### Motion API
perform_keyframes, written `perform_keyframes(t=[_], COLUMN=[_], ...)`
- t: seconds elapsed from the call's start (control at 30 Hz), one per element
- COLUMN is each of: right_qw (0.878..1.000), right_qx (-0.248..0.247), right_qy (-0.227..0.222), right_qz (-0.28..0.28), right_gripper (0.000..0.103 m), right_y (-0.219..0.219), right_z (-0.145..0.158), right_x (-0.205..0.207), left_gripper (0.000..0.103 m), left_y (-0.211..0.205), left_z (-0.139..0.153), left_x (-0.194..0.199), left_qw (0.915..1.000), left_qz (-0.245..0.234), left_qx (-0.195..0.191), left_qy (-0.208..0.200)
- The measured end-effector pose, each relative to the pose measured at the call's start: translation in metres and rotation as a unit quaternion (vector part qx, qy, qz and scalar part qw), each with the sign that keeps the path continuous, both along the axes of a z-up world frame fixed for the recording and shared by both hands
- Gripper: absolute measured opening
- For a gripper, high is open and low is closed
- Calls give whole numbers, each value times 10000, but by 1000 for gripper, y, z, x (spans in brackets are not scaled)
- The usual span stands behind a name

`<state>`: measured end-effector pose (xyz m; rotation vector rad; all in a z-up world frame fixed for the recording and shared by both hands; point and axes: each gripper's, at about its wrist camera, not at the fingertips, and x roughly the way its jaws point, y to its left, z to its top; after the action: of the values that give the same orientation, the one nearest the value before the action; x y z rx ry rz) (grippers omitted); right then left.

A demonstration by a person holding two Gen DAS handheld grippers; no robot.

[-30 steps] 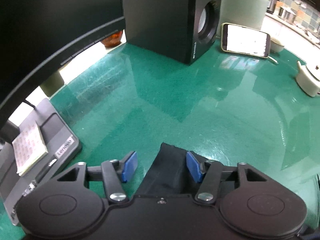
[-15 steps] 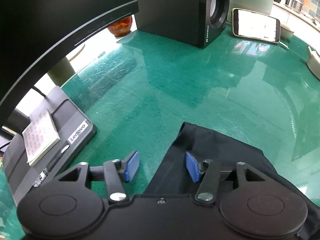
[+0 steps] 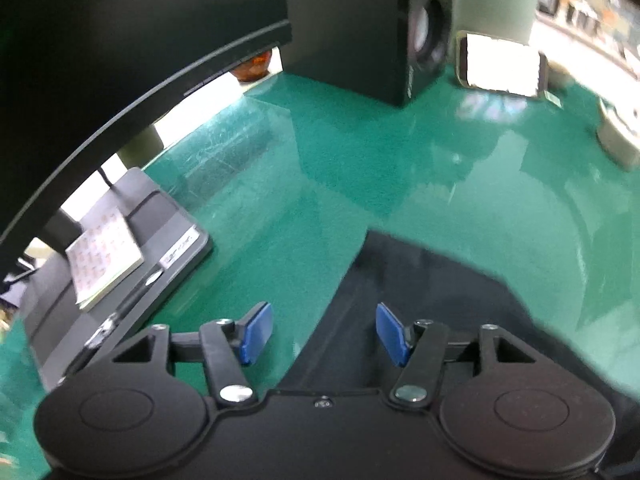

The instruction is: Fold clothes

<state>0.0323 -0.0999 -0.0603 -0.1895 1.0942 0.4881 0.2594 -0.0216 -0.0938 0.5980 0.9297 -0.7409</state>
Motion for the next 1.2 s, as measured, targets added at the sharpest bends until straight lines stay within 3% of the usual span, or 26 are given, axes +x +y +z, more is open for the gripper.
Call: perform_keyframes(t=[0.17, 0.27, 0.43, 0.53, 0.7, 0.8, 0.9, 1.2], right_qw=[9998, 9995, 9986, 9986, 9992, 9990, 9968, 9903], right_qx=[-111, -184, -341, -355, -224, 133, 316, 407], right_qy=[-4, 60, 12, -34, -16, -164, -279, -26], right_qz=[193, 261, 412, 399, 332, 398, 678, 1332], right_gripper=[24, 24, 30, 32, 36, 36, 36, 36], right_y=[15, 20, 25, 28, 27, 29, 39, 67], right_z=[-8, -15, -18, -19, -18, -9, -3, -16], right_x=[7, 8, -2, -3, -2, -3, -2, 6], left_gripper=[57, 58, 65, 75, 67, 64, 62, 61], left_y=[8, 12, 11, 11, 26, 44, 61, 81], left_z=[-12, -14, -14, -16, -7, 3, 6, -8], left_x=[-6, -3, 2, 5, 12, 13, 9, 2], left_qw=[9997, 9996, 9992, 9990, 9984, 9975, 9975, 9957], left_qz=[109, 254, 374, 409, 548, 676, 696, 906], left_qx=[218, 135, 142, 167, -80, -204, -84, 209], left_qy=[5, 27, 3, -54, 63, 2, -44, -36])
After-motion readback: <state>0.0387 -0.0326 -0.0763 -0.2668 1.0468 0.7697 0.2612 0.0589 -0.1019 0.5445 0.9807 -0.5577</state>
